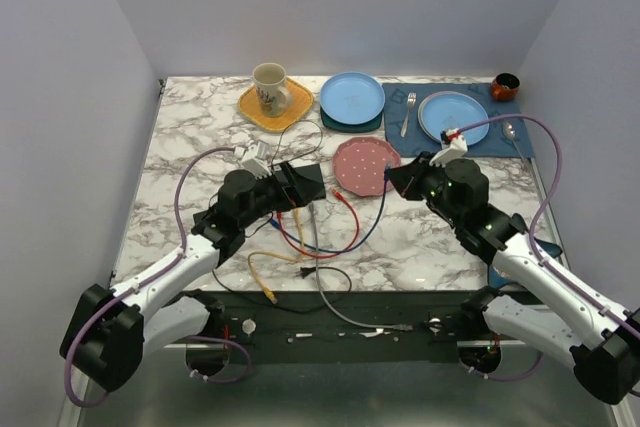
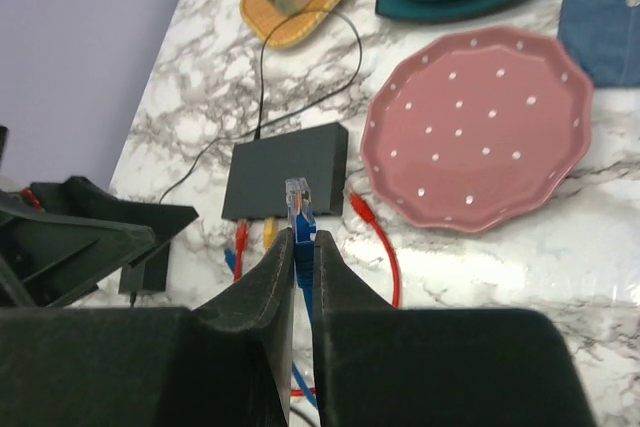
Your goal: Pull the plug from the switch port
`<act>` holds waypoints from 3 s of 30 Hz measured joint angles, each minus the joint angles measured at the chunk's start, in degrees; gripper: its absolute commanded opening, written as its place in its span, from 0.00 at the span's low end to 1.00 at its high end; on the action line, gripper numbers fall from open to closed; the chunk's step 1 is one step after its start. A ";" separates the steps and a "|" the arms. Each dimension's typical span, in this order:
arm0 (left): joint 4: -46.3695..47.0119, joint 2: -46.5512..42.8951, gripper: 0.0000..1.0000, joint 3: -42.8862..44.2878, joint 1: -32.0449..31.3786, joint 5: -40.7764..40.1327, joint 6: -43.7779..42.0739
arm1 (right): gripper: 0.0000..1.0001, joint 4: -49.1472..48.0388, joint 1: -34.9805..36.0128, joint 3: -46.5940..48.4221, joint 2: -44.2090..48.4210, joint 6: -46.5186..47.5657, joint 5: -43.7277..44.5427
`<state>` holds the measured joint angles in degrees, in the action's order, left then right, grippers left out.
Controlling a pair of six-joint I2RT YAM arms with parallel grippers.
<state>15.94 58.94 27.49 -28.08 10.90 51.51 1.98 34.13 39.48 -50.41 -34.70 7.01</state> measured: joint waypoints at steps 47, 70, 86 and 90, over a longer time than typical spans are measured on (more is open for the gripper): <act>4.37 3.04 0.00 14.01 -20.11 -6.34 -16.87 | 0.74 14.19 0.00 8.13 3.43 -6.84 -7.43; 7.13 2.34 0.00 31.17 -10.67 3.30 -11.67 | 0.72 14.45 0.00 1.40 5.73 -6.64 -3.41; -40.74 24.96 0.00 53.46 29.18 -23.93 -7.23 | 0.71 14.40 0.00 -3.48 7.50 -6.38 -1.62; -45.70 36.68 0.07 62.49 33.81 -23.32 -5.22 | 0.71 13.73 0.00 -4.83 7.21 -6.38 -1.68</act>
<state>-29.76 95.61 89.97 5.74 -12.43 46.28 15.70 34.13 34.65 -43.20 -41.08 5.32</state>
